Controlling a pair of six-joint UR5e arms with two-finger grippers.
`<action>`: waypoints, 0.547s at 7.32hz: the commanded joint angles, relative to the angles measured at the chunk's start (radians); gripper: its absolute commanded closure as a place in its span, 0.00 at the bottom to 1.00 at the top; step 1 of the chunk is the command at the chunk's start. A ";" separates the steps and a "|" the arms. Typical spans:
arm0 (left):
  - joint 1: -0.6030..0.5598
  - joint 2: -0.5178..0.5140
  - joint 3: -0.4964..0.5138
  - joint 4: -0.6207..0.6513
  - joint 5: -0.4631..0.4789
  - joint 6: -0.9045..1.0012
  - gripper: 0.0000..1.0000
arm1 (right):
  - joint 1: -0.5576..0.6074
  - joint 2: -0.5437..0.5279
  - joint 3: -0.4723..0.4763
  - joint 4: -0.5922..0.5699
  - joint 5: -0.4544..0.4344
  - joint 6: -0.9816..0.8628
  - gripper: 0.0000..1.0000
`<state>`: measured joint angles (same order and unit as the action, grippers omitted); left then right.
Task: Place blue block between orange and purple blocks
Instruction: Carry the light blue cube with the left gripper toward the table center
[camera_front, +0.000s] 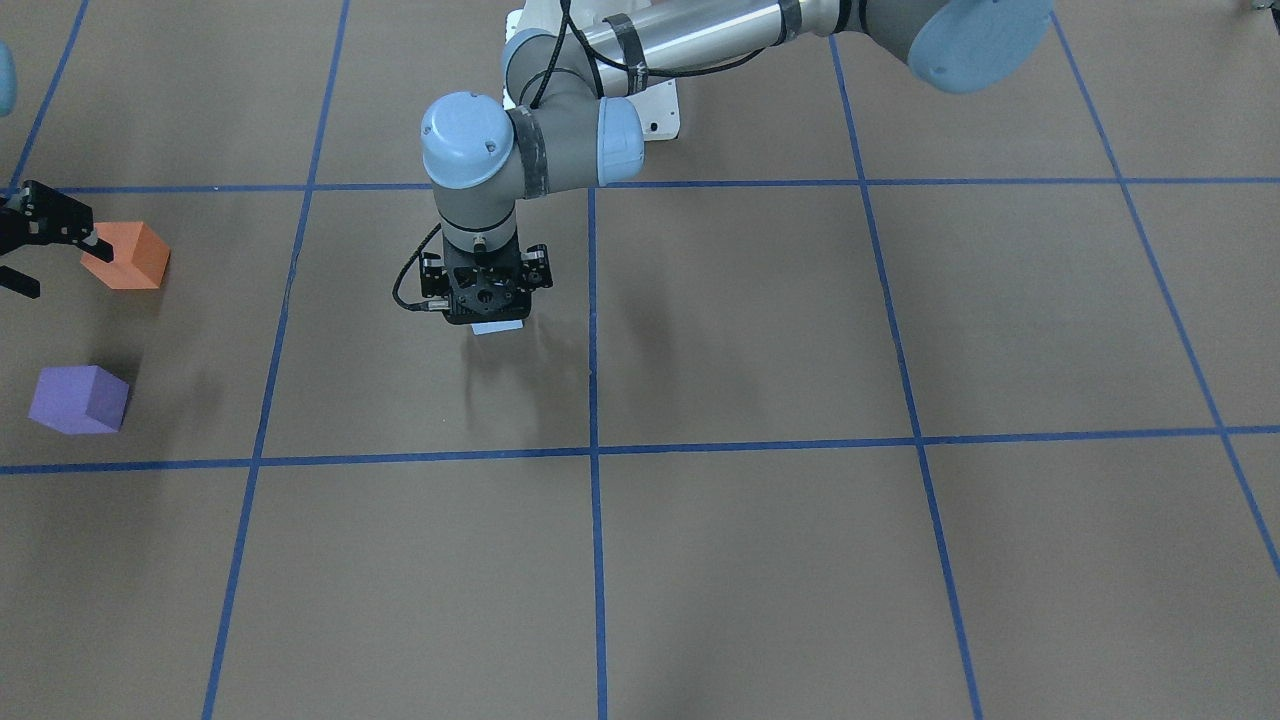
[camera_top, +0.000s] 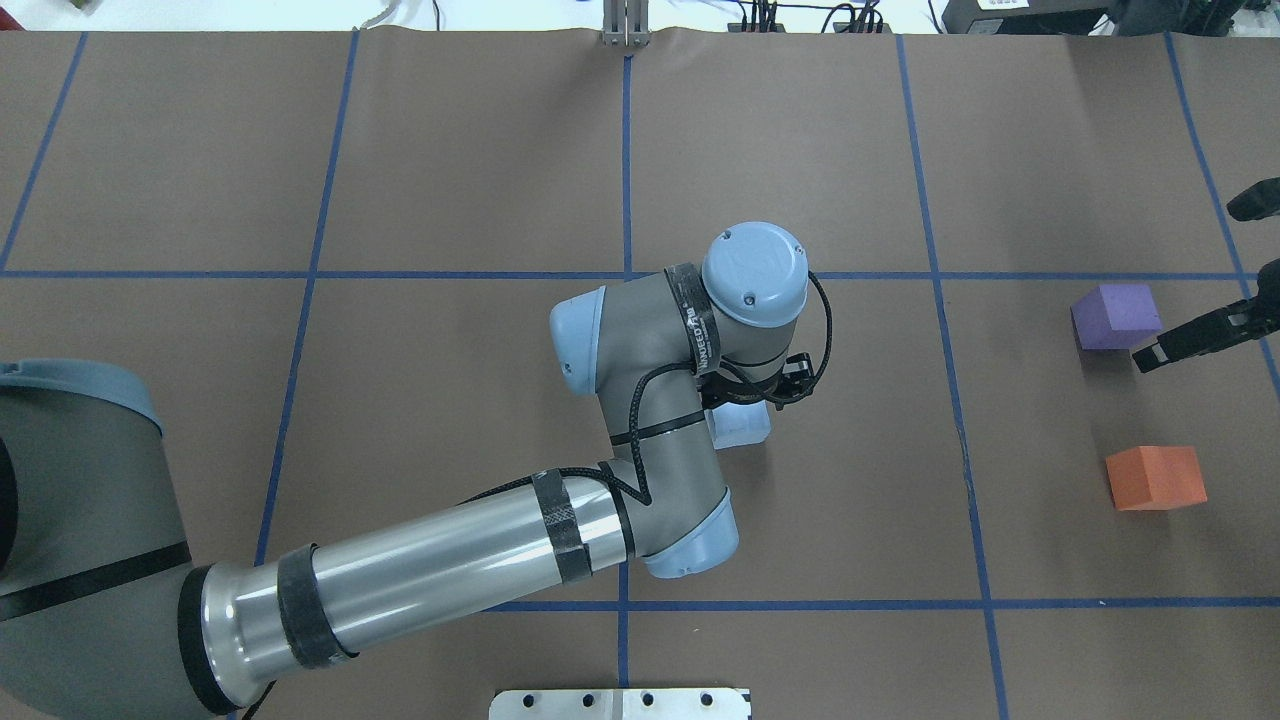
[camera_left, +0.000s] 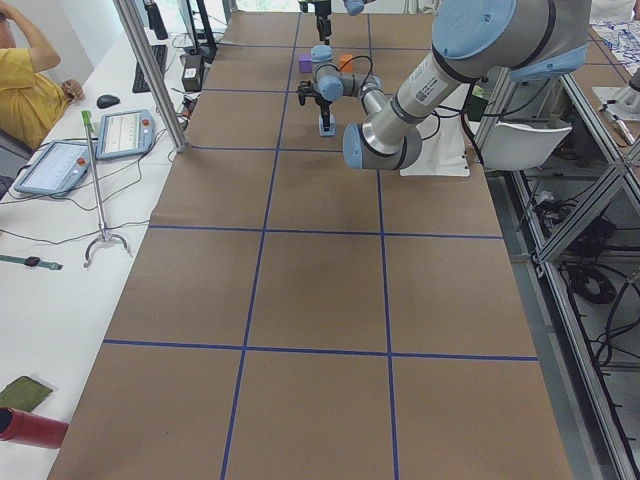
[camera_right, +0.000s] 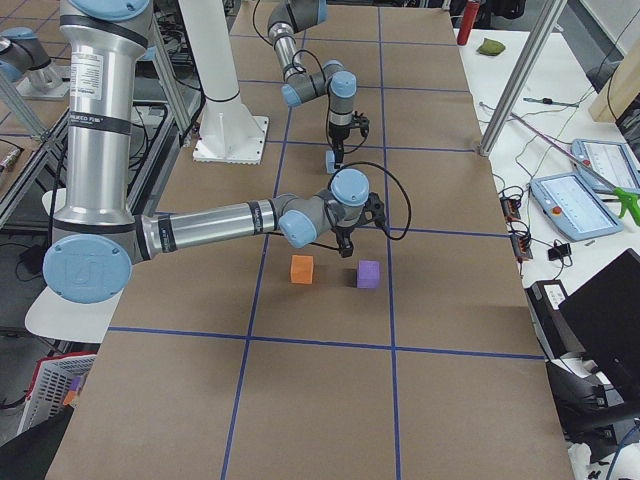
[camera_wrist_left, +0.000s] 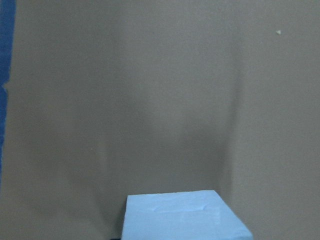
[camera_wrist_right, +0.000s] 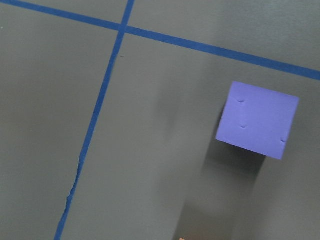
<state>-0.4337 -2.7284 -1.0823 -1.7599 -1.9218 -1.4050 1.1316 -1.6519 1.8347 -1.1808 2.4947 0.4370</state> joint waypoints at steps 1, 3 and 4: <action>-0.051 0.063 -0.124 0.031 -0.032 0.000 0.00 | -0.096 0.104 0.003 0.001 -0.046 0.277 0.00; -0.118 0.236 -0.325 0.031 -0.106 0.003 0.00 | -0.177 0.170 0.008 0.004 -0.097 0.455 0.00; -0.141 0.337 -0.435 0.033 -0.112 0.030 0.00 | -0.246 0.213 0.020 0.004 -0.159 0.547 0.00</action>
<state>-0.5426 -2.5084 -1.3851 -1.7293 -2.0155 -1.3959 0.9595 -1.4891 1.8436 -1.1777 2.3949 0.8703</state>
